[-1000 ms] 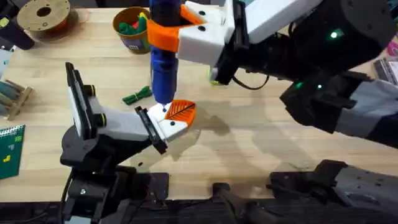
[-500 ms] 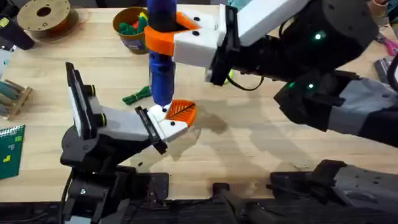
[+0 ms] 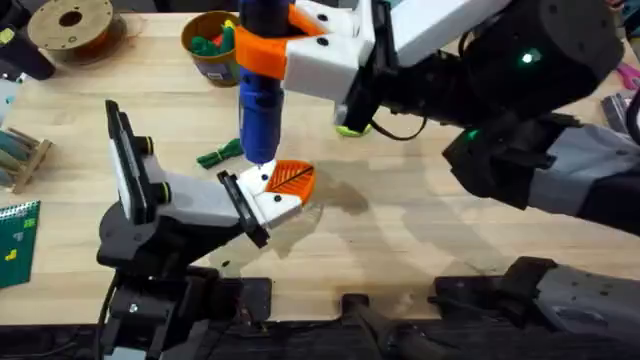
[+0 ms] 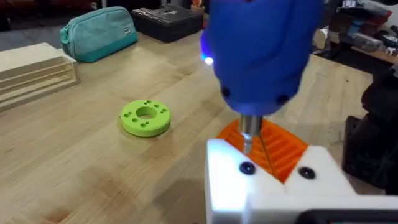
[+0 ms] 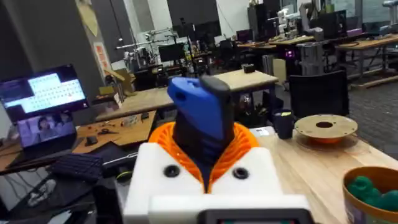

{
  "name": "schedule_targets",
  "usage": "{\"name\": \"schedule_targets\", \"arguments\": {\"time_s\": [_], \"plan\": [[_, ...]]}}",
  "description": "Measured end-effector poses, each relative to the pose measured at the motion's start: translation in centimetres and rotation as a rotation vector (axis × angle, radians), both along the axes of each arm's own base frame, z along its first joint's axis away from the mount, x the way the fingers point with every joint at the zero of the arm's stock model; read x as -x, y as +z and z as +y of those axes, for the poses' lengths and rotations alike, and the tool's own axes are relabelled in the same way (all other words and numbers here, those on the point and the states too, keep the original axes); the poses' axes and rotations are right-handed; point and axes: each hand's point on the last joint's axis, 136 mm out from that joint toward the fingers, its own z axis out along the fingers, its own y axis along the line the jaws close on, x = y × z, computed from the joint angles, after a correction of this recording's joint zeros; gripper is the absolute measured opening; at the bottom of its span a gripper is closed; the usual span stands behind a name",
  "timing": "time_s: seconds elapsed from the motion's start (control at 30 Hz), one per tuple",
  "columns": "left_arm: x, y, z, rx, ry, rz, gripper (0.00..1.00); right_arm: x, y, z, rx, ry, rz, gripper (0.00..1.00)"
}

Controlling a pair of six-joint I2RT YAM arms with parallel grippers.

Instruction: Pick up the gripper from the table and insert it into the empty holder that is missing its gripper. Then pick up a screw, insert it into the mounting hole, and use the screwdriver to tighten it. Finally, clean up the table by picking up the vegetable and placing it into the bucket.

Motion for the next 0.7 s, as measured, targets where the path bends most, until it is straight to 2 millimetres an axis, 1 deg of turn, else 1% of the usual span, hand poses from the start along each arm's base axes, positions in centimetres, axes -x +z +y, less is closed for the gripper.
{"name": "schedule_targets", "arguments": {"time_s": [0.23, 0.4, 0.7], "plan": [[0.00, 0.00, 0.00, 0.000, 0.000, 0.000, 0.004, 0.32, -0.15, 0.09, 0.007, 0.021, 0.005, 0.032], [0.00, 0.00, 0.00, 0.000, 0.000, 0.000, 0.004, 0.20, -0.60, 0.20, 0.022, 0.022, 0.023, 0.032], [0.00, 0.00, 0.00, 0.000, 0.000, 0.000, 0.004, -0.14, -0.60, -0.03, 0.022, 0.011, 0.022, 0.032]]}}
